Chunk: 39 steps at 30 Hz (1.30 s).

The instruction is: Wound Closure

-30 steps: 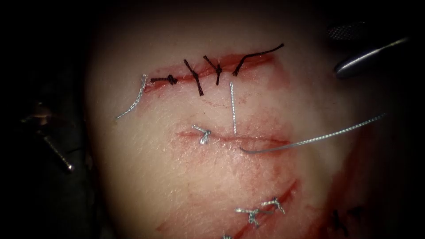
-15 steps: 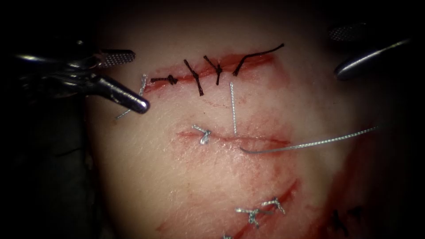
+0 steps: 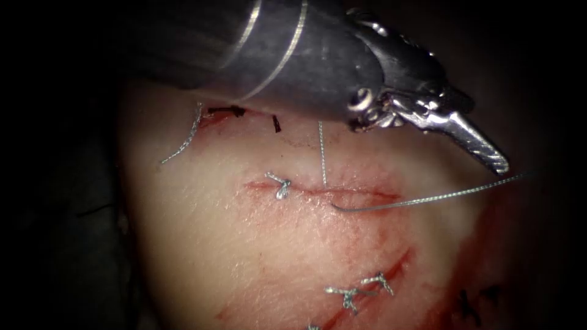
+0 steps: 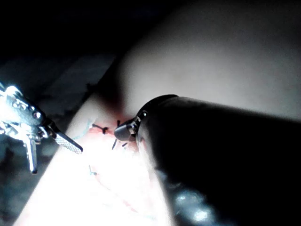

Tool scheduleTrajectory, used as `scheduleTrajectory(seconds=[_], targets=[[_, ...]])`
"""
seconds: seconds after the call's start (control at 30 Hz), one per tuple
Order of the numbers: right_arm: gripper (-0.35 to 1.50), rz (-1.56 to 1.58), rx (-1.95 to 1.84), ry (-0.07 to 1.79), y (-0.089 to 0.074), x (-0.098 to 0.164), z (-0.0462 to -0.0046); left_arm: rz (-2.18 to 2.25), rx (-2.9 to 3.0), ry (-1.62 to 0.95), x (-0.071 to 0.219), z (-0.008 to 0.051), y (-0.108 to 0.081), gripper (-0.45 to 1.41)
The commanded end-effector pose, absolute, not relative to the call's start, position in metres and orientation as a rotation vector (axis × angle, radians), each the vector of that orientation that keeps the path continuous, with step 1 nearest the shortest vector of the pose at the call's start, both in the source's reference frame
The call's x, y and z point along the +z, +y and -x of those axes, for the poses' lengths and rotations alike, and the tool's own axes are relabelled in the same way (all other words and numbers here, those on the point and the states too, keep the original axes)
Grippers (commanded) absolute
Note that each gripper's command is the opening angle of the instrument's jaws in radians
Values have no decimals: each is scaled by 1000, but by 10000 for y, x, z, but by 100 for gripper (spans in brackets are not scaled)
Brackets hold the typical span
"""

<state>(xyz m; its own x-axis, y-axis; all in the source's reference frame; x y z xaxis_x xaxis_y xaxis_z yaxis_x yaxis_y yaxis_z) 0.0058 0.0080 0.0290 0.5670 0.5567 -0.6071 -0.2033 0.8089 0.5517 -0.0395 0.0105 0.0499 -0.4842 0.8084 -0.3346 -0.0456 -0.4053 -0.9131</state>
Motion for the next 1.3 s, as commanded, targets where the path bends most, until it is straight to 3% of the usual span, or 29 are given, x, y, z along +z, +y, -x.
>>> scheduleTrajectory(seconds=[0.03,0.37,0.57,0.63,0.8,0.87,1.0,1.07,1.13,1.2,1.23,1.3], targets=[[99,-442,475,857,92,284,-68,1086,1932,-1249,508,410,120,98],[105,-439,483,938,92,282,-76,693,1786,-1594,545,464,172,94],[105,-436,478,939,93,283,-75,513,1748,-1788,552,476,157,61],[105,-436,478,939,93,283,-75,498,1765,-1811,558,482,150,59],[106,-436,478,939,93,283,-75,423,1812,-1837,585,498,119,68],[106,-435,479,939,92,283,-76,414,1833,-1832,597,505,110,81],[106,-433,480,938,91,284,-78,409,1853,-1830,616,517,103,79],[106,-435,479,940,90,284,-80,408,1856,-1821,618,520,106,59],[106,-436,478,941,89,284,-81,419,1849,-1822,618,523,112,4],[106,-434,479,941,89,285,-82,450,1839,-1822,617,527,118,-37],[105,-433,479,941,88,285,-83,468,1830,-1830,616,528,120,-45],[105,-432,478,941,87,286,-84,512,1811,-1849,615,529,124,-45]])
